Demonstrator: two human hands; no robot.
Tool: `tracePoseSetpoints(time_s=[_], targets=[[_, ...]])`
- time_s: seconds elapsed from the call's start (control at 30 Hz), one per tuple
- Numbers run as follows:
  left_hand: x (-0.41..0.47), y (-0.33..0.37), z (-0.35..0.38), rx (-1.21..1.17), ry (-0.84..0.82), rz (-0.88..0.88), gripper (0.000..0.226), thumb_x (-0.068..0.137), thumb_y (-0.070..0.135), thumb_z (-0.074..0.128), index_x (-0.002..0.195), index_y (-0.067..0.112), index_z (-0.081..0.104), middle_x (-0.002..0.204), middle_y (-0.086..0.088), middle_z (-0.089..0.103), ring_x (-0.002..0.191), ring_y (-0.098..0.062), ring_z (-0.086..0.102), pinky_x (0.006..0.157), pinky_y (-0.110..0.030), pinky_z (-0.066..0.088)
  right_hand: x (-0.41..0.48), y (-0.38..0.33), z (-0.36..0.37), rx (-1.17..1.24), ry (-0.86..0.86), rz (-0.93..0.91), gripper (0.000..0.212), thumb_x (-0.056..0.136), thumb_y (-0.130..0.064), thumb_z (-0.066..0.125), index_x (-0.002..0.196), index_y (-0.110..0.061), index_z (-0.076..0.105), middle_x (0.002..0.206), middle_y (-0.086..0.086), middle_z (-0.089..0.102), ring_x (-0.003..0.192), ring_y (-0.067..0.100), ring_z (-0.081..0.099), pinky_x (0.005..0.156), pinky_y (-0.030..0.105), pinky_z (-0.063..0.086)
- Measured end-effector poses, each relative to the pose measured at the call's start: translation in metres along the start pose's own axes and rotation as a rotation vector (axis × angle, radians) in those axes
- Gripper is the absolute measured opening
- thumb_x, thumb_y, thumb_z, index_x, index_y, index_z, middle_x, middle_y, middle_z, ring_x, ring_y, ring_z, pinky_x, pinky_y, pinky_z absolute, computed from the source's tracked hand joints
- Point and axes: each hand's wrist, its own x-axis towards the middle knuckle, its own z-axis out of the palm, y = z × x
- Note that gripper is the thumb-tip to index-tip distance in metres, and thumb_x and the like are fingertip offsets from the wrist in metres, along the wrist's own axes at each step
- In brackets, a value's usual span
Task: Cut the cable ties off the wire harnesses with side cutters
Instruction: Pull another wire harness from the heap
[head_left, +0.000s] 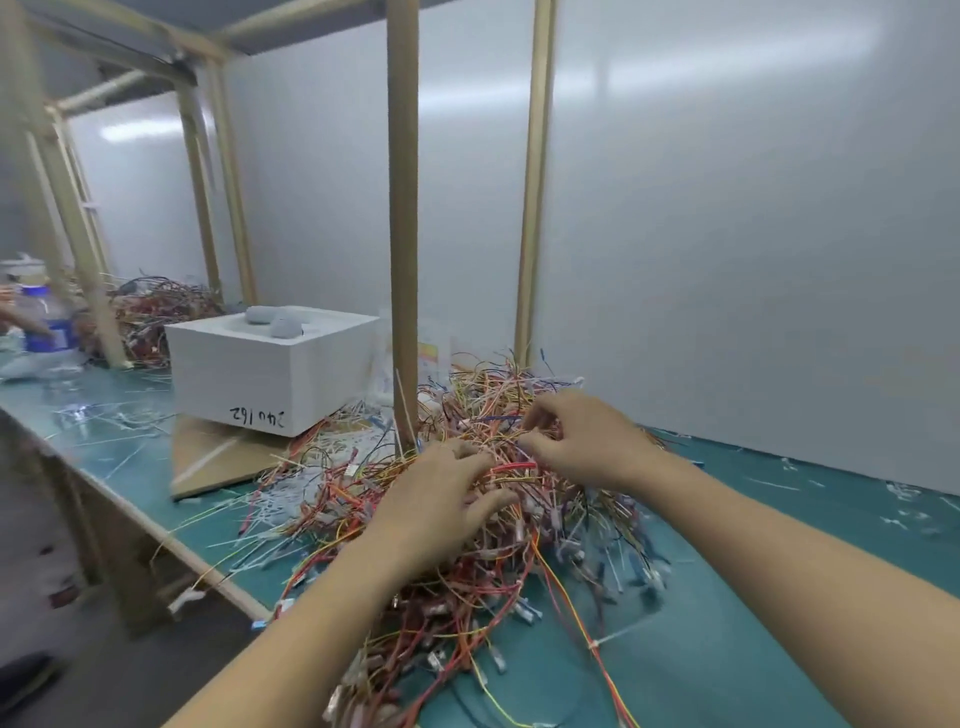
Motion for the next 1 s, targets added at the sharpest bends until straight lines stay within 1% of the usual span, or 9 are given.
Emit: tracePoseSetpoints(time_s=[0.1,0.17,0.3,0.37,0.5,0.63,0.77,0.87,1.0], targets=[[0.001,-0.018,-0.021,-0.009,-0.125,0.049,0.050,0.077,0.072,0.059,0.109,0.034,0.064,0.125,0.015,0.051,0.115,-0.007,0.046,0.094,-0.030,0.045,0.009,0.003,-0.001,0.081,-0.204,-0.038,0.032,0.086,-0.061,0.059,0.107,-0.037,0.065,0.100,-0.014,0.067,0.093,0.004,0.063,0.084,0.032,0.054],[0.004,-0.027,-0.036,-0.013,-0.175,0.030,0.035,0.082,0.064,0.063,0.079,0.029,0.059,0.098,0.013,0.060,0.089,-0.010,0.056,0.072,-0.026,0.046,0.009,0.004,0.000,0.124,-0.268,-0.104,0.037,0.085,-0.069,0.055,0.114,-0.046,0.062,0.105,-0.019,0.064,0.095,-0.004,0.061,0.080,0.024,0.049],[0.015,-0.029,-0.056,-0.013,-0.109,-0.027,0.028,0.094,0.046,0.058,0.072,0.030,0.056,0.065,0.009,0.065,0.058,-0.005,0.061,0.055,-0.025,0.046,0.016,-0.009,0.000,0.211,-0.280,-0.166,0.034,0.086,-0.074,0.050,0.108,-0.052,0.063,0.103,-0.026,0.064,0.090,-0.014,0.059,0.074,0.018,0.043],[0.023,-0.026,-0.072,-0.010,-0.121,-0.047,0.025,0.096,0.039,0.058,0.072,0.030,0.058,0.066,0.008,0.065,0.063,-0.010,0.063,0.055,-0.025,0.043,0.025,-0.019,-0.003,0.185,-0.254,-0.192,0.020,0.090,-0.064,0.055,0.093,-0.048,0.068,0.088,-0.025,0.067,0.080,-0.011,0.061,0.071,0.023,0.046],[0.031,-0.027,-0.116,-0.135,-0.155,-0.084,0.020,0.093,0.037,0.064,0.093,0.017,0.066,0.080,0.001,0.068,0.062,-0.011,0.064,0.053,-0.024,0.051,0.045,-0.045,-0.024,-0.035,-0.054,-0.242,0.027,0.098,-0.045,0.053,0.087,-0.027,0.070,0.069,-0.011,0.065,0.063,0.007,0.061,0.058,0.028,0.047],[0.024,-0.032,-0.150,-0.086,-0.140,-0.131,0.022,0.098,0.033,0.056,0.095,0.015,0.068,0.084,0.000,0.072,0.072,-0.014,0.069,0.074,-0.035,0.059,0.063,-0.074,-0.062,-0.086,0.160,-0.294,0.023,0.101,-0.041,0.049,0.081,-0.031,0.058,0.068,-0.012,0.059,0.063,0.008,0.055,0.054,0.030,0.038],[0.021,-0.027,-0.178,-0.059,-0.059,-0.213,0.036,0.103,0.037,0.046,0.088,0.012,0.068,0.077,-0.003,0.074,0.058,-0.013,0.067,0.055,-0.025,0.050,0.071,-0.099,-0.073,-0.073,0.298,-0.322,0.022,0.101,-0.041,0.047,0.094,-0.029,0.065,0.073,-0.008,0.063,0.065,0.011,0.054,0.060,0.037,0.048],[0.017,-0.017,-0.198,0.067,0.150,-0.154,0.037,0.102,0.041,0.044,0.095,0.014,0.069,0.077,-0.002,0.071,0.058,-0.012,0.059,0.057,-0.029,0.046,0.070,-0.098,-0.066,-0.024,0.259,-0.258,0.024,0.102,-0.042,0.043,0.094,-0.029,0.061,0.069,-0.007,0.060,0.064,0.013,0.054,0.056,0.034,0.042],[0.010,-0.006,-0.208,-0.036,0.002,-0.144,0.034,0.099,0.044,0.051,0.107,0.015,0.066,0.089,-0.004,0.069,0.065,-0.013,0.063,0.062,-0.031,0.053,0.057,-0.085,-0.051,0.012,0.195,-0.184,0.025,0.103,-0.039,0.043,0.098,-0.028,0.064,0.067,-0.008,0.058,0.065,0.009,0.053,0.059,0.035,0.042]])
